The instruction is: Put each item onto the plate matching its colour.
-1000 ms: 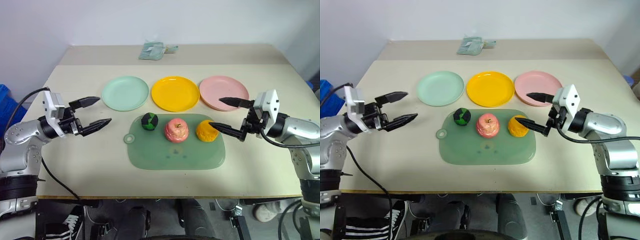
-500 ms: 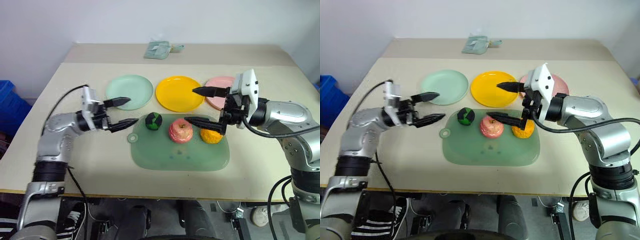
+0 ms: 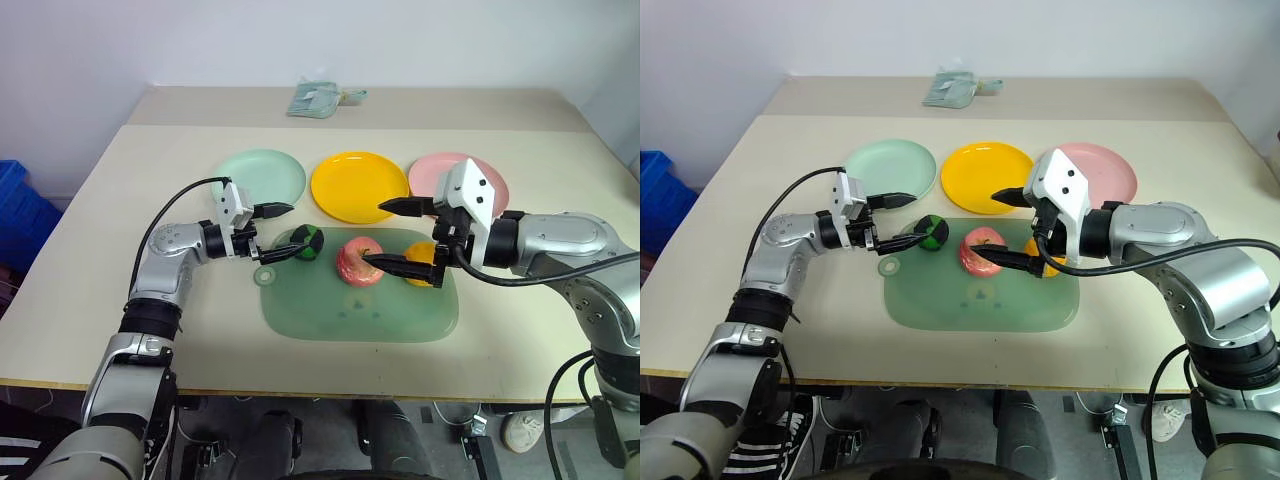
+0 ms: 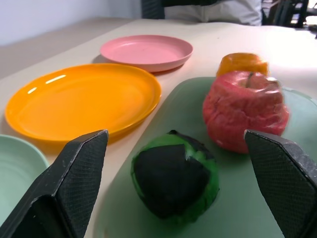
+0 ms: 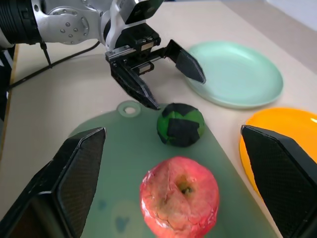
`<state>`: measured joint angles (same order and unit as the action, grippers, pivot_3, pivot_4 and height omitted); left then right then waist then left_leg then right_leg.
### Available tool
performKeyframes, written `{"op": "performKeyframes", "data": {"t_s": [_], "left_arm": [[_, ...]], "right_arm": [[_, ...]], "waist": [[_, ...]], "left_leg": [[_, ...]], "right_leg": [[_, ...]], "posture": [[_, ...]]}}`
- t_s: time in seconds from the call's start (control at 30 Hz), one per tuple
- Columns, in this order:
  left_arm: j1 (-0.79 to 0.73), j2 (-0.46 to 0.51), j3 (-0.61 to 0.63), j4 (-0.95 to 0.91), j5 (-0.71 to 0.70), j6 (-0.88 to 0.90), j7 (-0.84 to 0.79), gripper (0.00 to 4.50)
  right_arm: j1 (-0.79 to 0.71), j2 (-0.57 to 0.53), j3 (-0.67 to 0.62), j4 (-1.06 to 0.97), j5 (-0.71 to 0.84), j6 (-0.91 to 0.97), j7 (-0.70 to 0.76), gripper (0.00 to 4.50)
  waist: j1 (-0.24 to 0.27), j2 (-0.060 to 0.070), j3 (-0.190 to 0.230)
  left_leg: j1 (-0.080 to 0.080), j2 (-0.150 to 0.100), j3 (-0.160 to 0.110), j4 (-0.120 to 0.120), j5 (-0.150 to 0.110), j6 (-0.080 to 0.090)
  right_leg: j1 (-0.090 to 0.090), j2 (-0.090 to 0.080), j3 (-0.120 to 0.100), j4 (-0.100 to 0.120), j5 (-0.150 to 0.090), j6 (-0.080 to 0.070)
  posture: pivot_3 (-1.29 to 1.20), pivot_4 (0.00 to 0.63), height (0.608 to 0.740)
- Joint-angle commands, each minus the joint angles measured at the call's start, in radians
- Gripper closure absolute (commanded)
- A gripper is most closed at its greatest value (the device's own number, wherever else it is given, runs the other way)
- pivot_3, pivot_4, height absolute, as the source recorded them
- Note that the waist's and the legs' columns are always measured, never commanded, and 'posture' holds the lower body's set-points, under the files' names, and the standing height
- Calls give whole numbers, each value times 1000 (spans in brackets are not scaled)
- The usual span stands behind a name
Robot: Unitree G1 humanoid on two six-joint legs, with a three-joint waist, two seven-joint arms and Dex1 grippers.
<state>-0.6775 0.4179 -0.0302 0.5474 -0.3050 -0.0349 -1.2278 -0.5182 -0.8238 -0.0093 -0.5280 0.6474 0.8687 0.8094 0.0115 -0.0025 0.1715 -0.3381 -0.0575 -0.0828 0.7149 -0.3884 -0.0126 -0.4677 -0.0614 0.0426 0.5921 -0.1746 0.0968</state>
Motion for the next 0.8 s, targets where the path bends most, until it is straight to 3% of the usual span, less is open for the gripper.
{"op": "performKeyframes", "data": {"t_s": [0.03,0.8], "left_arm": [[-14,-26,-10,22,10,-27,-10,0],[-77,-122,-11,275,99,-217,34,0]], "right_arm": [[-14,-7,-9,-32,-1,5,-16,39],[-13,5,-18,-43,-11,-20,-38,39]], "waist": [[0,0,0],[1,0,0]], "left_leg": [[0,0,0,0,0,0],[0,0,0,0,-1,2]], "right_leg": [[0,0,0,0,0,0],[0,0,0,0,0,0]], "posture": [[0,150,740],[0,150,740]]}}
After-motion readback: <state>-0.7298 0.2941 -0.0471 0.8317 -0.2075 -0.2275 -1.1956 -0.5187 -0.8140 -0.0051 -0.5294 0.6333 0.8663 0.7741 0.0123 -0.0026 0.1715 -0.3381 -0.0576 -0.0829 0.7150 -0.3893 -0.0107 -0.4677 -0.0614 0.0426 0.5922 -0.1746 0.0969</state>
